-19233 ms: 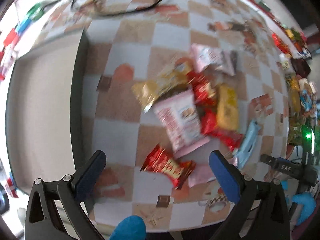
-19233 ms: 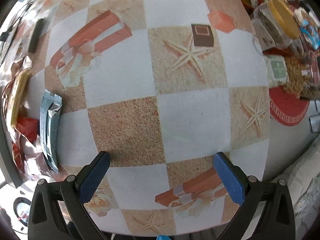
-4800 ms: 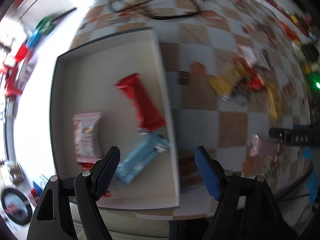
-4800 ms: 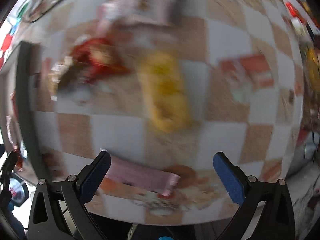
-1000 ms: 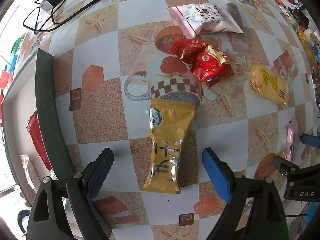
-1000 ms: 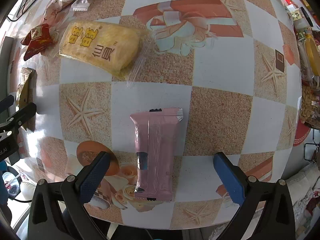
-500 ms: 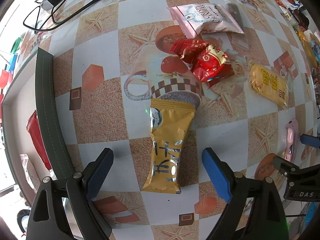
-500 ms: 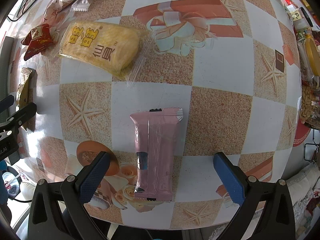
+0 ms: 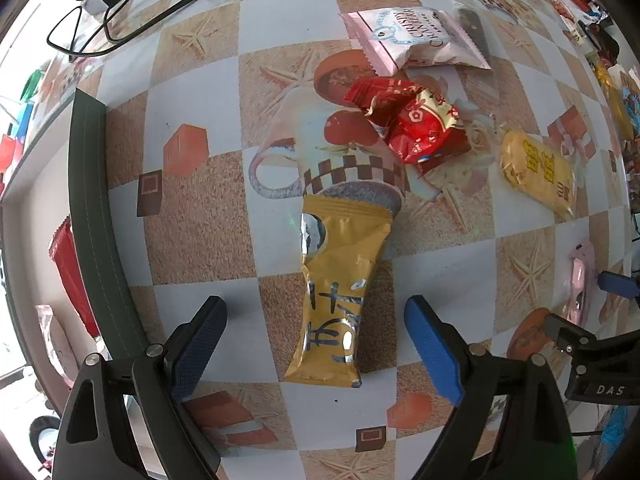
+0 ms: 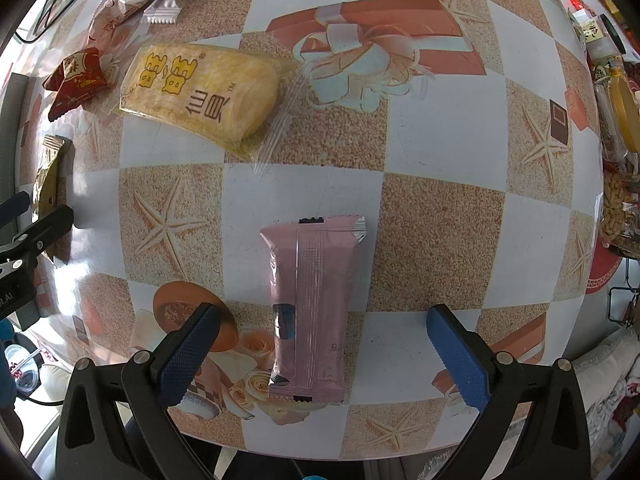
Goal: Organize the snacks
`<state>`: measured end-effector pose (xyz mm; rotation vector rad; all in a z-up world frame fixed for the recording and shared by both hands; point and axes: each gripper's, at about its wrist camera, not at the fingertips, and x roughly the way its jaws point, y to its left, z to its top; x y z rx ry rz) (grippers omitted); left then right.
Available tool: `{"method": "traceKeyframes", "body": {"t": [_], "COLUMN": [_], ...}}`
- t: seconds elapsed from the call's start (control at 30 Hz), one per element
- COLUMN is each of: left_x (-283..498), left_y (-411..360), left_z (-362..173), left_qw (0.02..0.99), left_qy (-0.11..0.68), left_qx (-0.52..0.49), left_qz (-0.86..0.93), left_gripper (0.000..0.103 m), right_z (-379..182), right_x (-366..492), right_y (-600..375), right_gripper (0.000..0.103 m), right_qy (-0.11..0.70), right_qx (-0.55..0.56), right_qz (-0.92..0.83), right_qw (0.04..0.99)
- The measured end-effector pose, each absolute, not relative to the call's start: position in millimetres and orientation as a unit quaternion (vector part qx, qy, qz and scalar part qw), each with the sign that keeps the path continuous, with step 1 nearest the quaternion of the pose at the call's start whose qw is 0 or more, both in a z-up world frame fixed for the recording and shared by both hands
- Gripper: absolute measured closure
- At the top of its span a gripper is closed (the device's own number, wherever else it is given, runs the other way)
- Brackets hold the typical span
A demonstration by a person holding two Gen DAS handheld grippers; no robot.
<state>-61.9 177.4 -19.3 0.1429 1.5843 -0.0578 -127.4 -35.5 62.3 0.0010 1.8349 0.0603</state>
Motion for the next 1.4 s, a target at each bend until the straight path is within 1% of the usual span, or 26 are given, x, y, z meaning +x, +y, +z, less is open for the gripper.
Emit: {"method": "traceKeyframes", "body": {"t": [0.6, 0.7, 0.77, 0.8, 0.83, 0.87, 0.9, 0.93, 0.97, 1.0, 1.03, 1.13, 1.4], "left_x": [-62.0, -64.6, -66.1, -66.6, -67.2, -67.5, -67.9, -68.3, -68.6, -68.6, -68.4, -69.9, -94.4], "left_y": [174.9, 174.4, 173.1, 172.3, 171.7, 171.5, 171.0, 170.7, 170.7, 171.1, 172.0, 173.7, 166.2], "left_z": [-20.7, -20.3, -19.0, -18.0, -16.3, -14.8, -13.0, -11.1, -9.4, -8.1, -6.8, -3.4, 17.9], "left_qw": [0.689, 0.687, 0.686, 0.686, 0.687, 0.689, 0.690, 0.692, 0.694, 0.695, 0.694, 0.690, 0.703], "left_qy": [0.721, 0.723, 0.723, 0.723, 0.722, 0.721, 0.719, 0.717, 0.715, 0.714, 0.715, 0.720, 0.707], "left_qx": [0.066, 0.065, 0.064, 0.064, 0.064, 0.065, 0.065, 0.066, 0.065, 0.065, 0.062, 0.041, 0.031], "left_qz": [-0.033, -0.039, -0.043, -0.045, -0.048, -0.049, -0.050, -0.052, -0.054, -0.056, -0.058, -0.059, -0.064], "left_gripper": [0.011, 0.016, 0.023, 0.025, 0.031, 0.037, 0.041, 0.050, 0.061, 0.067, 0.079, 0.079, 0.079], "right_z": [61.9, 61.5, 61.9, 63.0, 66.1, 69.6, 72.8, 77.3, 80.1, 83.1, 85.3, 86.7, 98.3], "right_x": [-126.0, -125.6, -125.9, -126.1, -126.3, -126.8, -127.3, -127.5, -127.4, -127.1, -126.5, -125.4, -135.1], "right_y": [-35.2, -35.2, -35.0, -34.9, -34.2, -33.8, -33.2, -31.8, -31.2, -31.0, -31.5, -34.4, -26.3], "right_gripper": [0.000, 0.000, 0.001, 0.004, 0.011, 0.015, 0.026, 0.040, 0.049, 0.070, 0.078, 0.078, 0.078], "right_qy": [0.798, 0.800, 0.800, 0.799, 0.796, 0.793, 0.790, 0.786, 0.784, 0.781, 0.780, 0.780, 0.778], "right_qx": [0.001, 0.001, 0.000, 0.000, -0.001, -0.003, -0.004, -0.006, -0.006, -0.003, 0.001, 0.020, 0.037], "right_qz": [0.027, 0.026, 0.025, 0.026, 0.029, 0.032, 0.034, 0.039, 0.042, 0.044, 0.043, 0.038, 0.057], "right_qw": [0.602, 0.600, 0.600, 0.601, 0.605, 0.609, 0.612, 0.617, 0.620, 0.623, 0.624, 0.624, 0.624]}}
